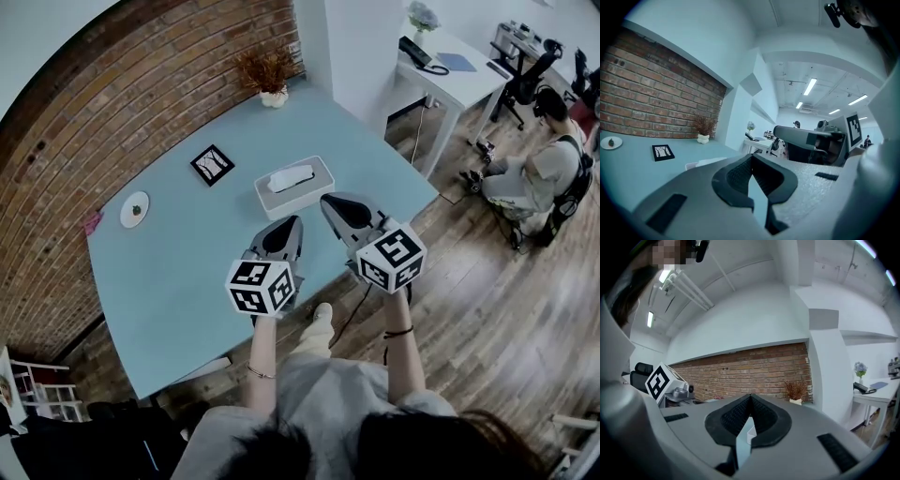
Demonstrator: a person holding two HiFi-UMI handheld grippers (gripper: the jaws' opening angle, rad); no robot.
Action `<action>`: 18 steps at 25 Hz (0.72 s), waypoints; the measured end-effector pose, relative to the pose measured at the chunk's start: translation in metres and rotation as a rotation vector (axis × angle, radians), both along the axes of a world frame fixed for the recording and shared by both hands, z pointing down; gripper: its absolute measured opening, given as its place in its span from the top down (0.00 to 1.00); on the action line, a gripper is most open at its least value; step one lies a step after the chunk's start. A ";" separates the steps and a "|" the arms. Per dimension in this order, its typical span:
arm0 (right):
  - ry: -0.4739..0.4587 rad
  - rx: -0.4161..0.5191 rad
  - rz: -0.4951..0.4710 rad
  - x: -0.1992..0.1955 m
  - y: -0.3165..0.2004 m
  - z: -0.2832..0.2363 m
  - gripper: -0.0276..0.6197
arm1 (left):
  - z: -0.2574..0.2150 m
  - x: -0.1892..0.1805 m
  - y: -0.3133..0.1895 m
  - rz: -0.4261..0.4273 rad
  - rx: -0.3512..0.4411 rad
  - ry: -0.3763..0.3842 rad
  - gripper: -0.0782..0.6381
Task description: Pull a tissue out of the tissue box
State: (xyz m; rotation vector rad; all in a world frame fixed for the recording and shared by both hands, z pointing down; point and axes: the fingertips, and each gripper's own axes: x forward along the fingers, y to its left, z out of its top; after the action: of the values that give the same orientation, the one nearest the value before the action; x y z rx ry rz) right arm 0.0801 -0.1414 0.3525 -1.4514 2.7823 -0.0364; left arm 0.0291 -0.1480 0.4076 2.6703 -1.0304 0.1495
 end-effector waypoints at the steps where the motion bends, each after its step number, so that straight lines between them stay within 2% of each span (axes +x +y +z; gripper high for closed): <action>1: -0.003 -0.007 0.000 0.000 -0.006 0.002 0.96 | 0.002 0.001 -0.005 0.004 -0.004 -0.005 0.89; 14: 0.084 -0.084 0.042 -0.007 -0.093 0.031 0.96 | 0.028 -0.018 -0.082 -0.025 -0.089 0.000 0.89; 18: 0.107 -0.122 0.062 -0.008 -0.121 0.041 0.96 | 0.038 -0.023 -0.102 -0.023 -0.126 0.025 0.89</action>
State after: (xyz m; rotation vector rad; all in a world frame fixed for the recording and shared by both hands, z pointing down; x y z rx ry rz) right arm 0.0725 -0.2628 0.3937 -1.6129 2.8631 -0.1351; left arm 0.0058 -0.2504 0.4451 2.5401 -1.0098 0.1706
